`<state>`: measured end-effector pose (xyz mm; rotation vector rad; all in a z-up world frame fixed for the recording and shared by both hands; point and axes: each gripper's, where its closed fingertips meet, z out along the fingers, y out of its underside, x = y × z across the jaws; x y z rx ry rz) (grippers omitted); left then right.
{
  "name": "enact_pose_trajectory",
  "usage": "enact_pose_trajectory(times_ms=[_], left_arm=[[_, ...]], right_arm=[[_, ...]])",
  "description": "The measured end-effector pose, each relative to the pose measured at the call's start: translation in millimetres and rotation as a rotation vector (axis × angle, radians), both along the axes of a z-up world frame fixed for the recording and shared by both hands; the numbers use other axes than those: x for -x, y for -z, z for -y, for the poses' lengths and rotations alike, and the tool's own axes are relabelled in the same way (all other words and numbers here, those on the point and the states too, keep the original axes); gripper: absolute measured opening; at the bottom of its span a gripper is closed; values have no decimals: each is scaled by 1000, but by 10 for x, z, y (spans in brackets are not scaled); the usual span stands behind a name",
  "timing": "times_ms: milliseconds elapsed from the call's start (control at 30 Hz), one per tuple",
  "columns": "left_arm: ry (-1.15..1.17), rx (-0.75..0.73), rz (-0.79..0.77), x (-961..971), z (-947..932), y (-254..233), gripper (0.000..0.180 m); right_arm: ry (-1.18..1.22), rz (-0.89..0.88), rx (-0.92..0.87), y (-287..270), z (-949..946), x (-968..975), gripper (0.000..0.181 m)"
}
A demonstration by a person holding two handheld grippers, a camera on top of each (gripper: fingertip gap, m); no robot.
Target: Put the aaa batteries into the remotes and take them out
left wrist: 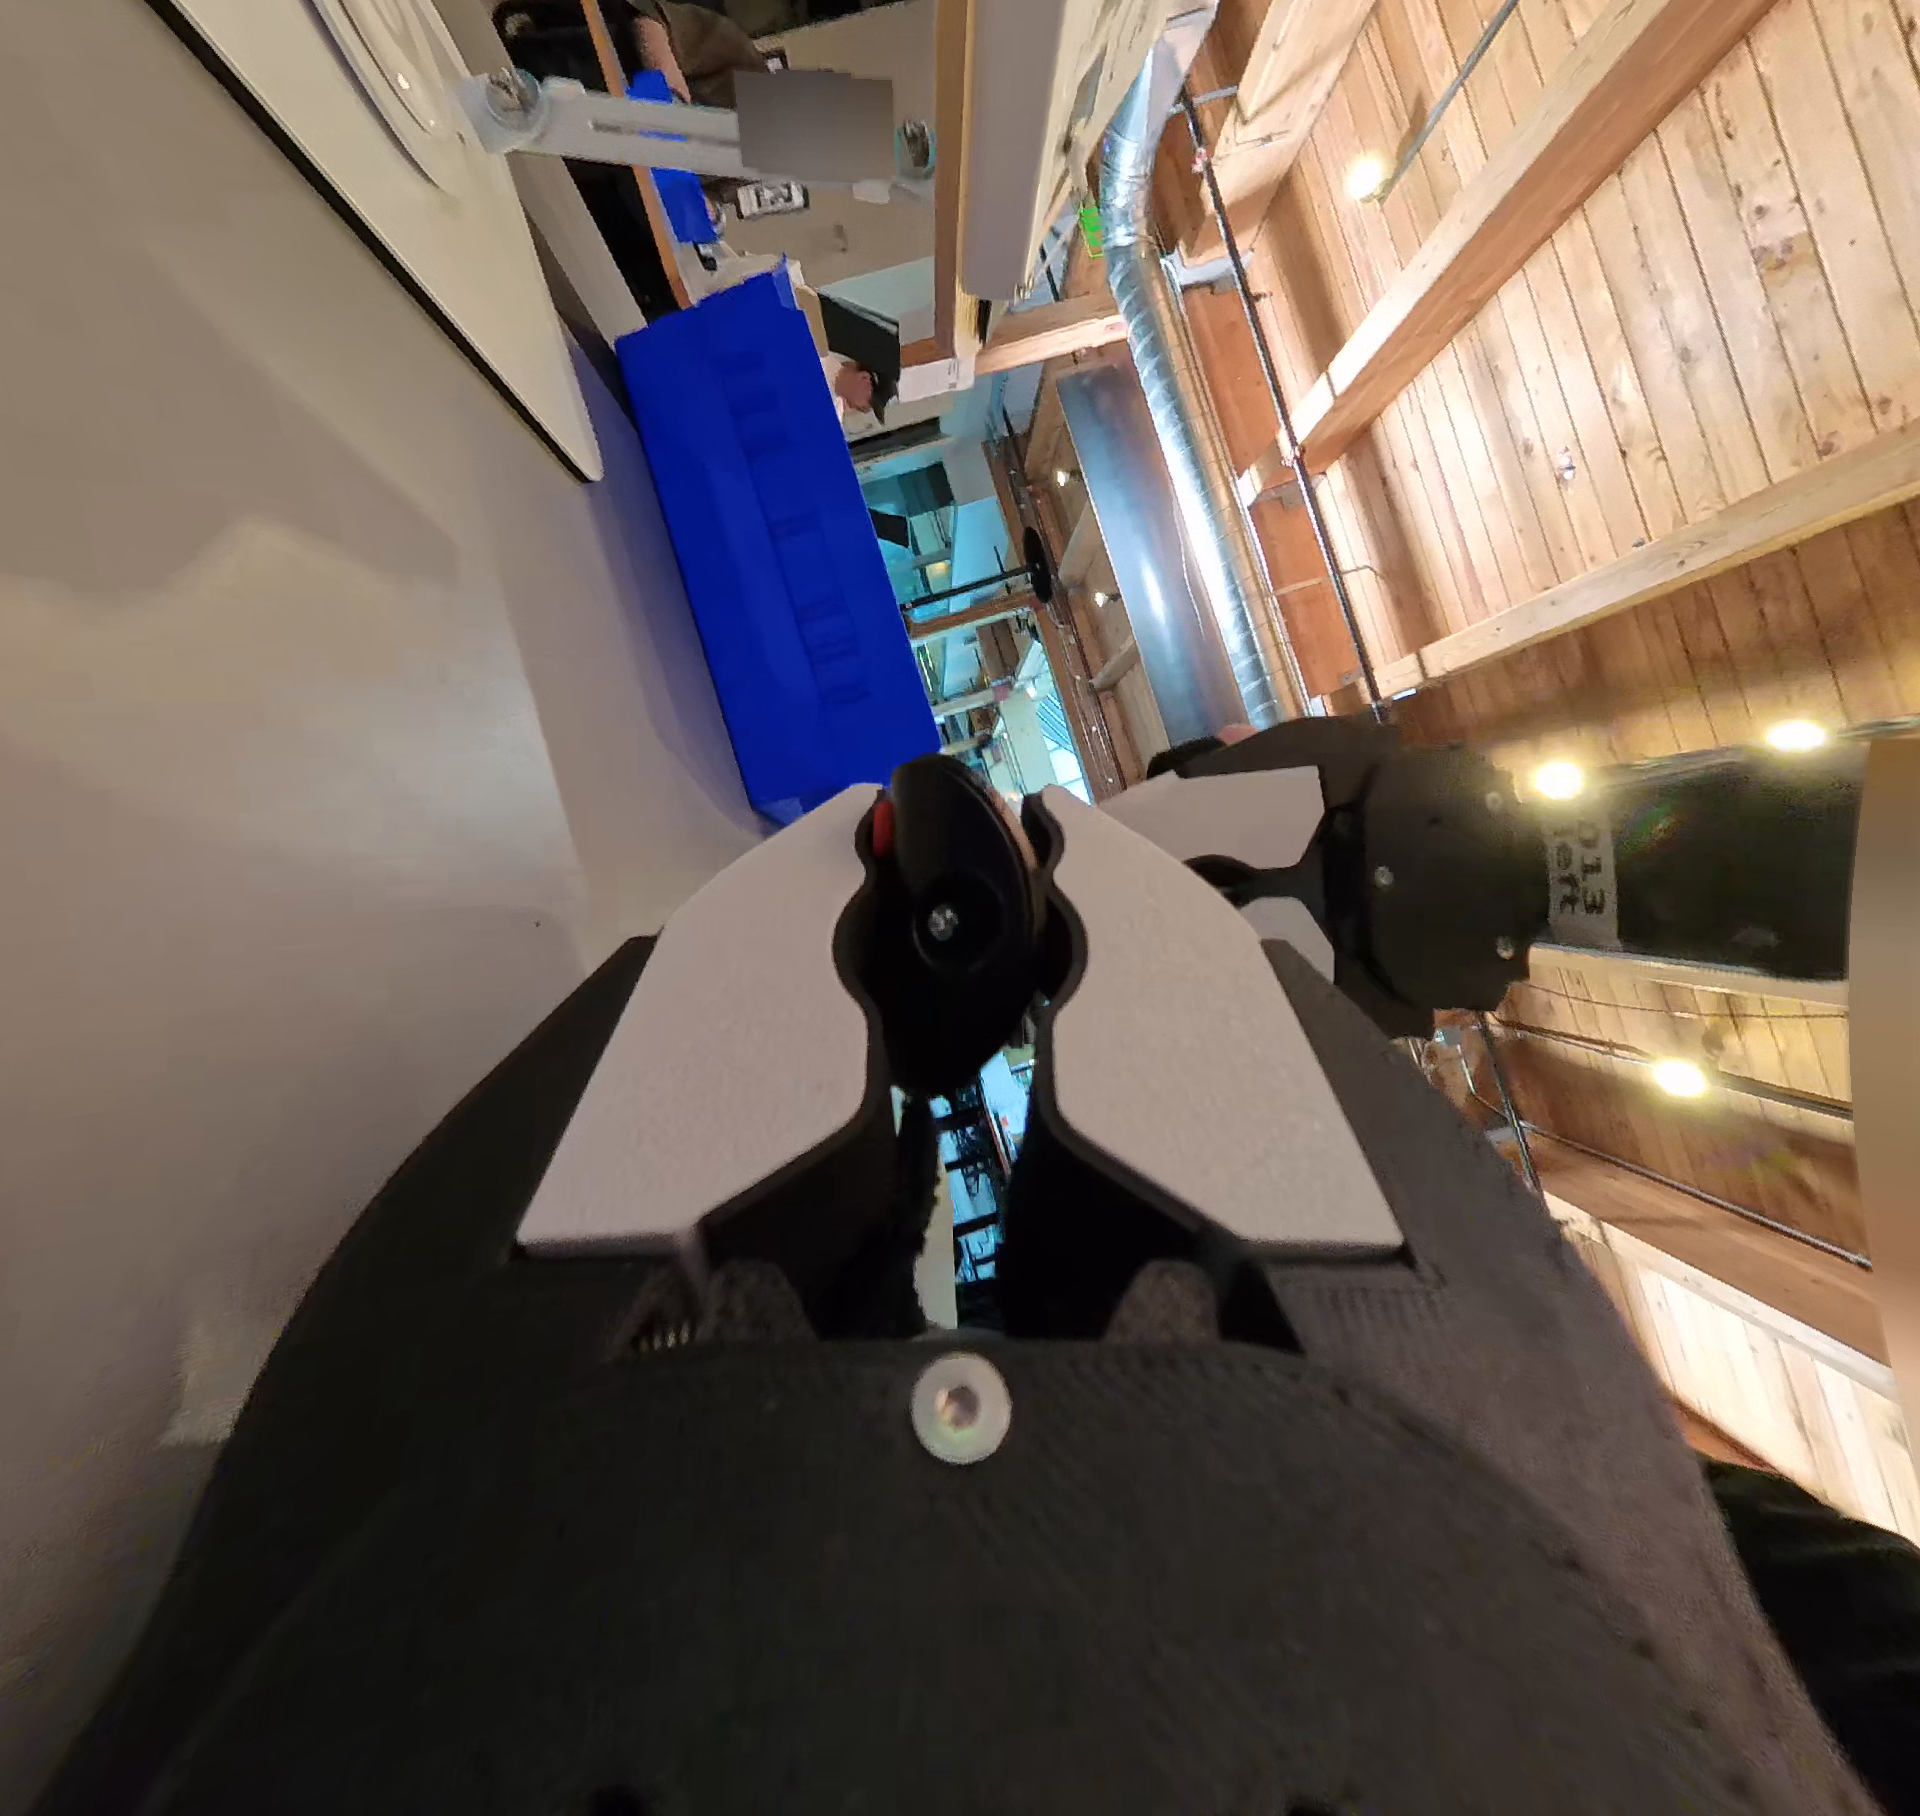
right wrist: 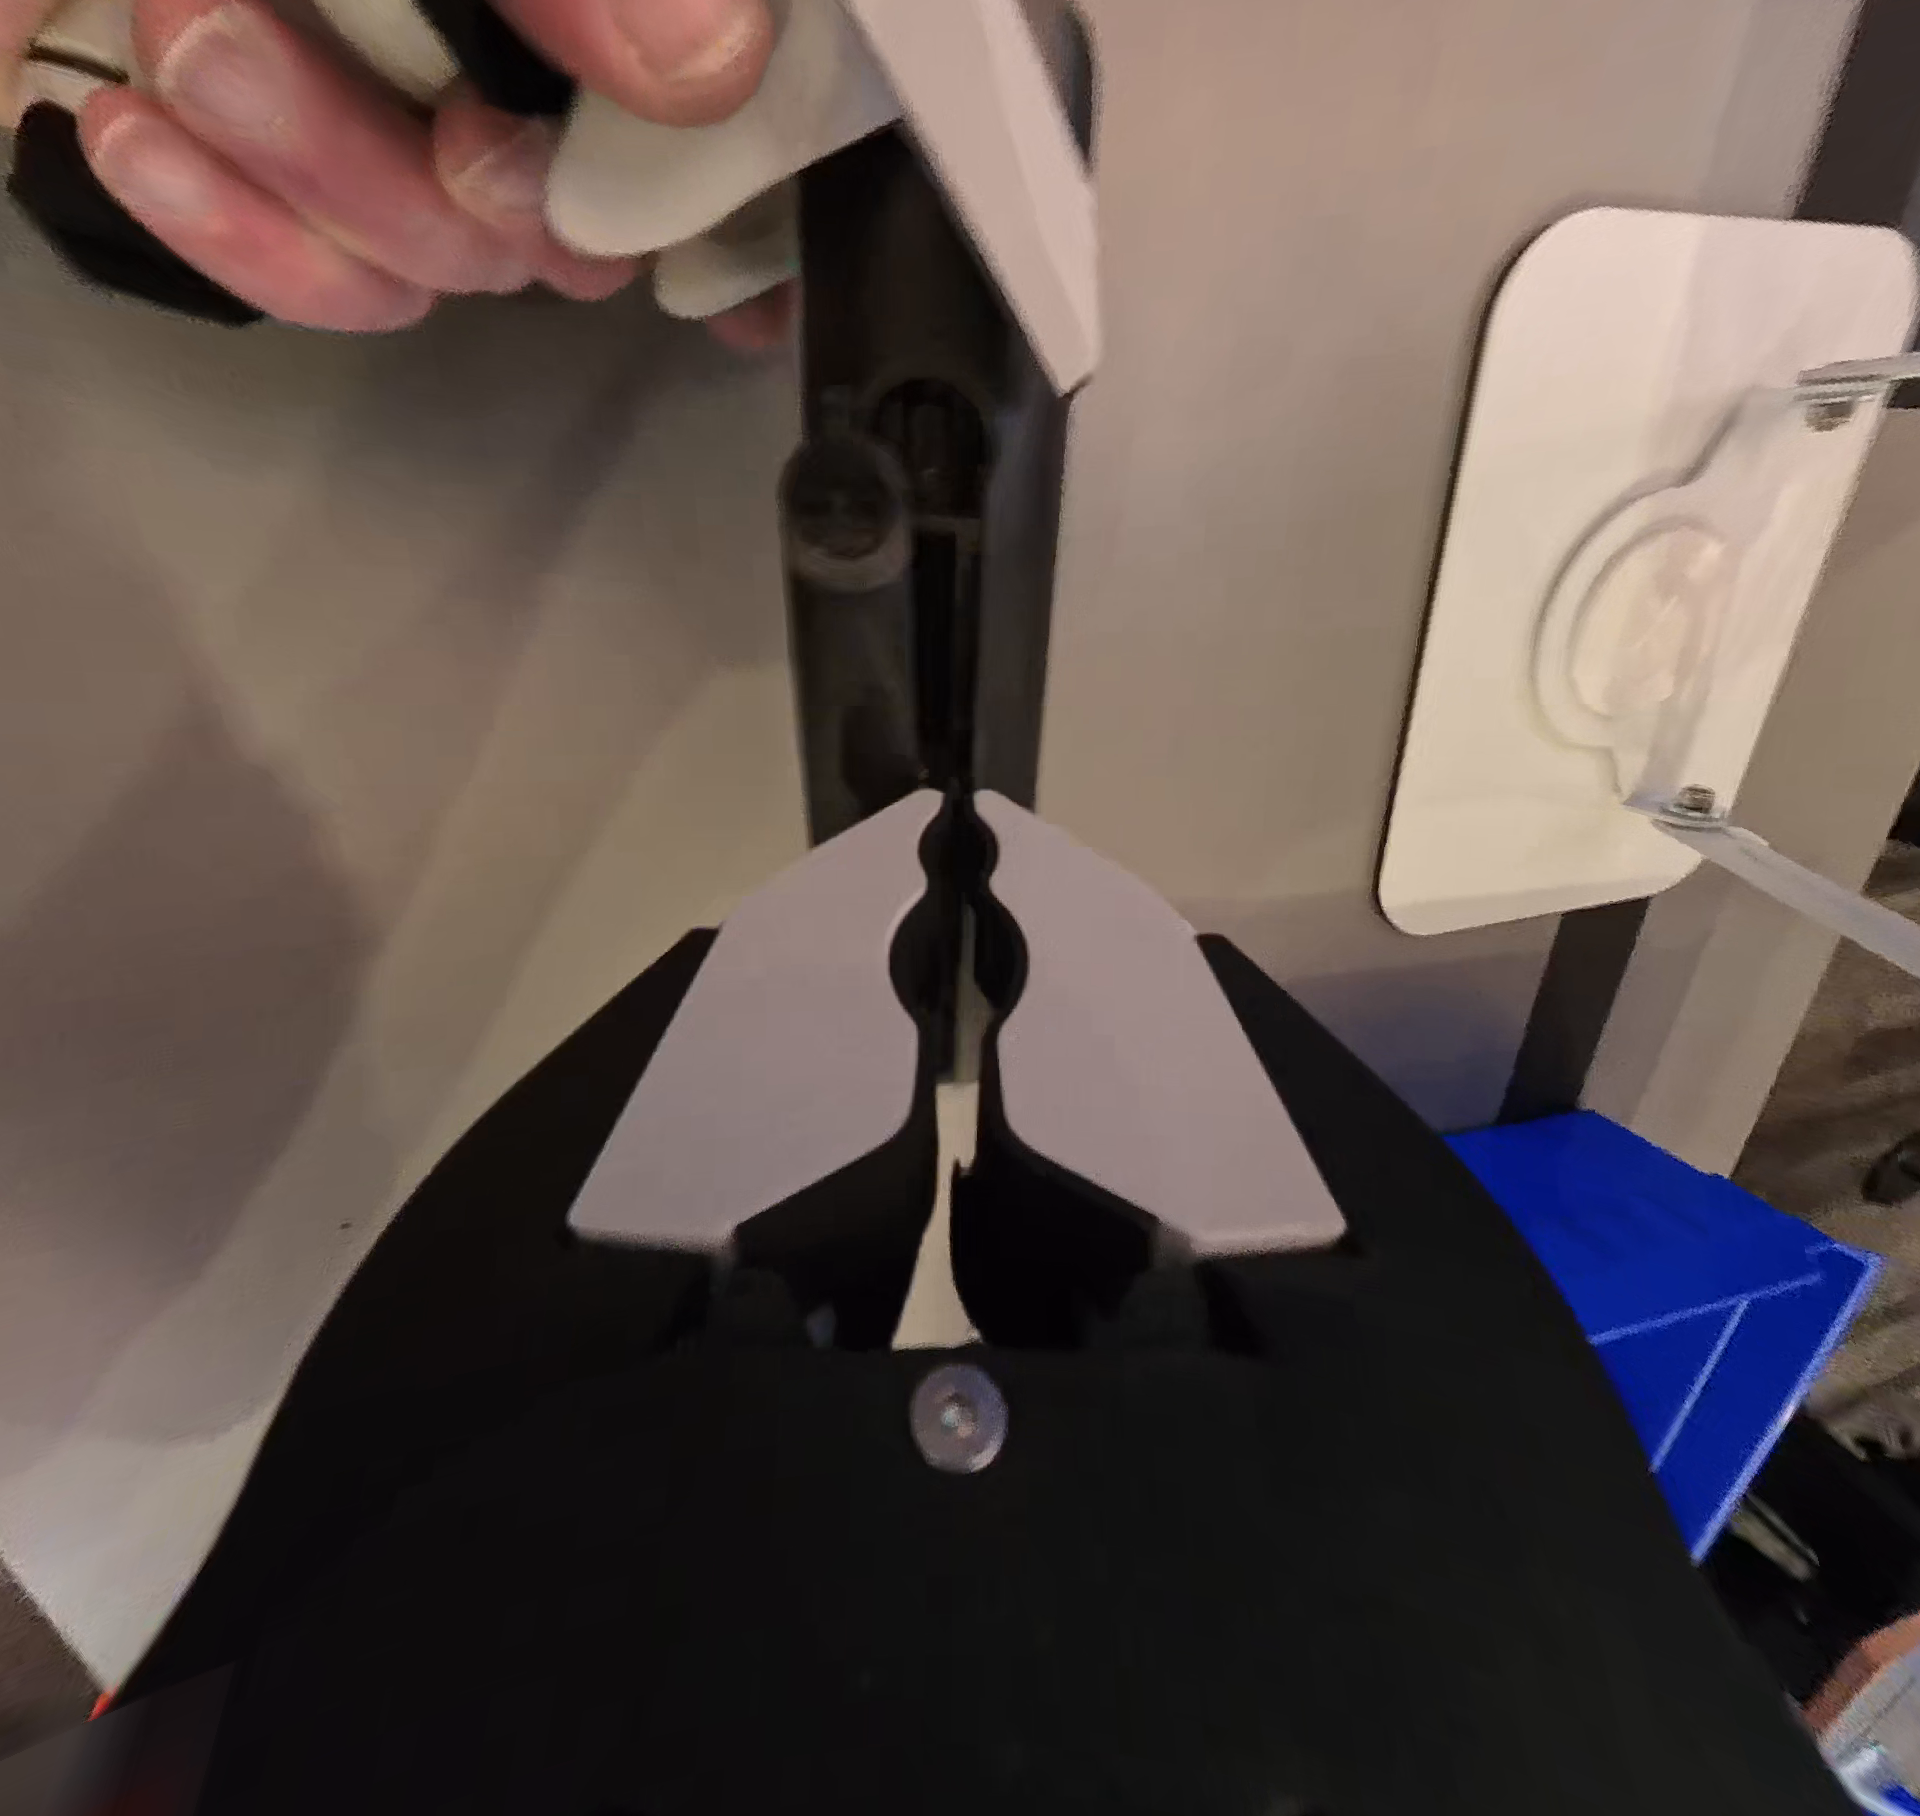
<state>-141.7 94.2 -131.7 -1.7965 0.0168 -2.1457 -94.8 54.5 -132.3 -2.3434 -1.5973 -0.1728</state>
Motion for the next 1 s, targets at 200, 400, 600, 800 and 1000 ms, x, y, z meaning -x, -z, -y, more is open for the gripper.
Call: enact_pose_trajectory(times_ms=[200, 400, 600, 800, 1000], left_arm=[[-1, 9, -38, -14, -3, 59, 24], [-36, -16, -42, 78, -108, 39, 23], [-99, -50, -61, 202, -235, 18, 23], [-100, -58, -56, 203, -232, 18, 23], [-107, -61, -56, 217, -244, 21, 23]], right_arm=[[11, -45, -1, 102, -48, -20, 0], [15, -194, 29, -49, 246, 28, 16], [-85, -177, 105, 633, 741, 51, 28], [-30, -277, 228, 882, 701, -16, 27], [-55, -353, 261, 859, 700, -5, 18]])
